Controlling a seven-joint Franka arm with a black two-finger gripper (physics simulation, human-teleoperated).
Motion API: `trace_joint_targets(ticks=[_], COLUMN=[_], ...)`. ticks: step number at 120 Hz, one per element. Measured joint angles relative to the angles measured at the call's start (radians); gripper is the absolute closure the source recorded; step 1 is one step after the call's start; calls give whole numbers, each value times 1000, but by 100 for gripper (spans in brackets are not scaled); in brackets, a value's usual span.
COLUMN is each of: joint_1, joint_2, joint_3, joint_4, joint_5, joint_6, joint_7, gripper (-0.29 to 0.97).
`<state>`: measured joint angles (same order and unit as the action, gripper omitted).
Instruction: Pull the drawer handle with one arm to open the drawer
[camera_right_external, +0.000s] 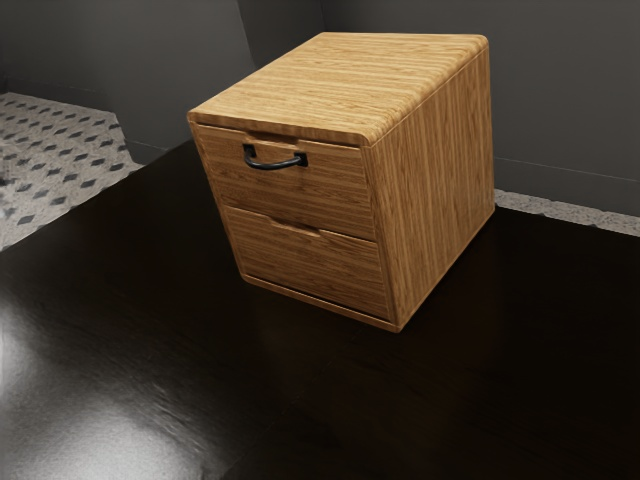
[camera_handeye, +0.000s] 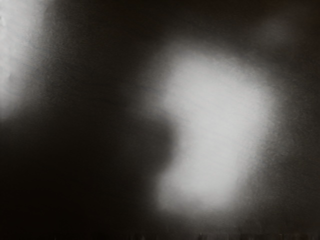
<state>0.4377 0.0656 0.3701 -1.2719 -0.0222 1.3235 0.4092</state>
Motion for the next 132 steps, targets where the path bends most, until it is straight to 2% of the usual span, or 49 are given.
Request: trace_joint_targets(ticks=[4, 9, 28, 33, 39, 43, 52, 66, 74, 82, 92, 107, 132], joint_1=[20, 1, -193, -223, -271, -327, -533, -635, -663, -634, -635, -613, -610], joint_2=[0, 0, 1, -37, -142, -175, -162, -94, -77, -91, -148, -131, -106], joint_3=[1, 1, 1, -1, -19, -30, -40, -43, -48, -119, -168, -179, -177], joint_4=[1, 1, 7, 51, 78, 82, 68, 67, 67, 42, -74, -107, -131], joint_5=[-1, -1, -7, -12, -19, -23, -36, -46, -44, 11, 83, 134, 158], joint_6=[-11, -23, -51, -56, -62, -65, -65, -27, -4, 28, 105, 217, 398], joint_7=[35, 77, 212, 241, 274, 294, 340, 472, 574, 674, 783, 928, 1114], gripper=[0, 0, 0, 0, 0, 0, 0, 0, 0, 0, 0, 0, 0])
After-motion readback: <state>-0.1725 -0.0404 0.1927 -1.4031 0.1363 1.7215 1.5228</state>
